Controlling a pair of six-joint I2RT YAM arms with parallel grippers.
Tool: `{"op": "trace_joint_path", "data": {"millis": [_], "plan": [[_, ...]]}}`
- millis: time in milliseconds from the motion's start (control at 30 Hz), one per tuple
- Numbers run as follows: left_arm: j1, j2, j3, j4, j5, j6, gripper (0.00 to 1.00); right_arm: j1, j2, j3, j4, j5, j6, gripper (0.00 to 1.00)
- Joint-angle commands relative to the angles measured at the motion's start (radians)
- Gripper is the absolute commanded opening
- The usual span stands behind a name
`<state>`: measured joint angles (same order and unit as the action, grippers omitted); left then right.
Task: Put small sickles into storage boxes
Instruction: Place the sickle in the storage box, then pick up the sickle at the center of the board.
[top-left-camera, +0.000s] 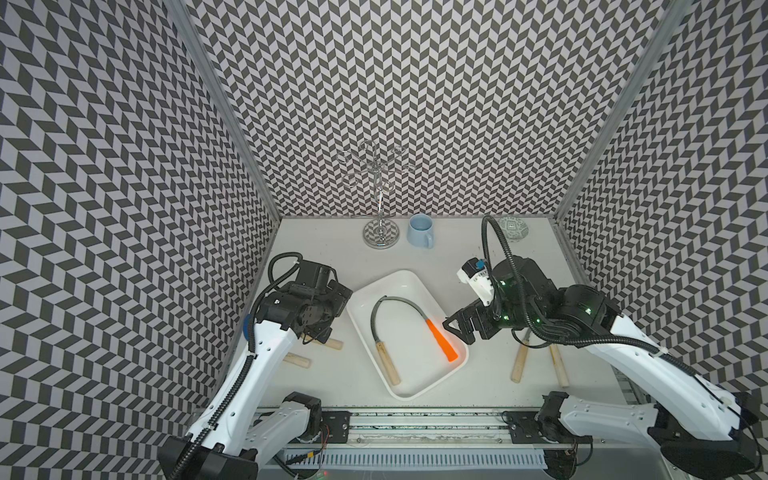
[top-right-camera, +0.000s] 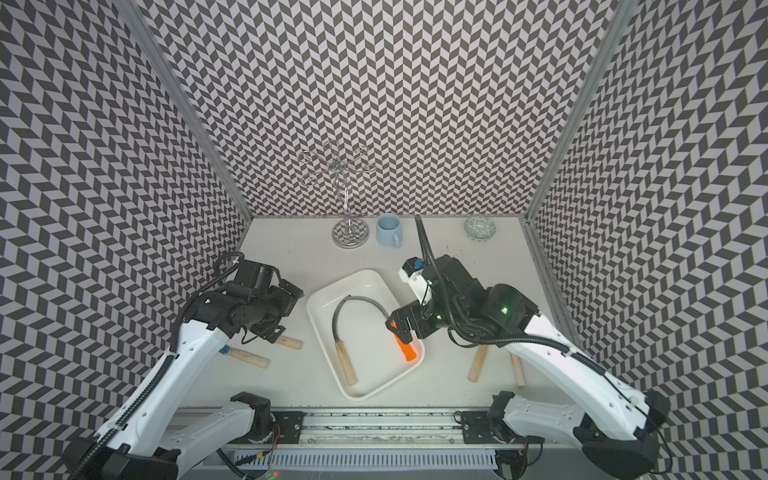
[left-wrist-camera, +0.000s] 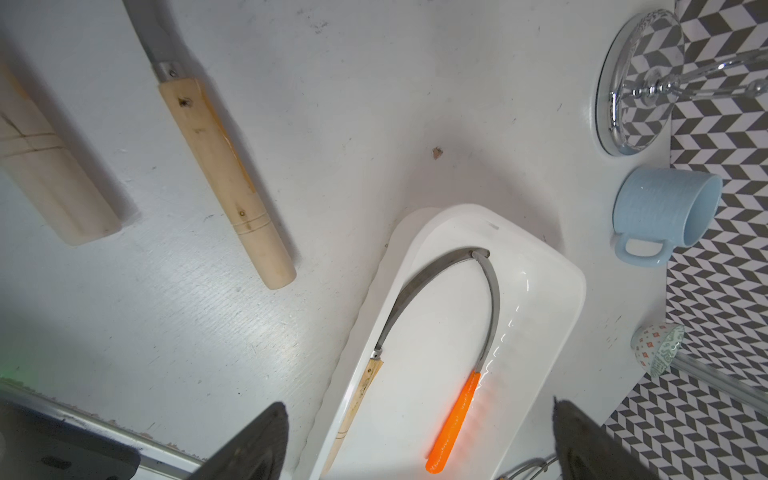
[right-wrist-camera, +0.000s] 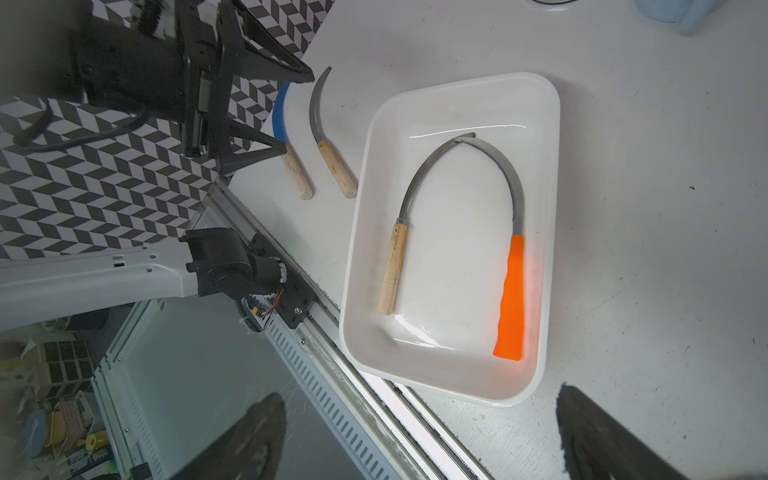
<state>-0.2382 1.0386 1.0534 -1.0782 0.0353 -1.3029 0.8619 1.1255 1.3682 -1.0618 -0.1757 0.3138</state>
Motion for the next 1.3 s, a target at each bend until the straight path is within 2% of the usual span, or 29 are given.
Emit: {"op": "trace_joint_path", "data": {"millis": [0,200,433,700,1100,1267], "plan": [[0.077,0.033,0.027,-0.105,-0.050,0.000,1.00,0.006,0.008,0.001,0.066,-0.004,-0.022,1.00],[0.234,0.159,0.069,-0.140,-0.078,0.081,1.00,0.005,0.041,0.003,0.085,0.004,-0.022,1.00],[0.317,0.278,0.095,-0.119,-0.091,0.140,0.92,0.003,0.044,-0.050,0.091,-0.002,-0.003,1.00],[0.371,0.275,0.025,-0.060,-0.083,0.138,0.89,0.002,0.050,-0.087,0.088,0.012,-0.014,1.00],[0.436,0.280,-0.079,0.077,-0.056,0.238,0.86,0.000,0.059,-0.098,0.114,-0.001,-0.018,1.00],[0.448,0.301,-0.121,0.131,-0.042,0.249,0.78,0.000,0.054,-0.135,0.131,-0.003,-0.013,1.00]]}}
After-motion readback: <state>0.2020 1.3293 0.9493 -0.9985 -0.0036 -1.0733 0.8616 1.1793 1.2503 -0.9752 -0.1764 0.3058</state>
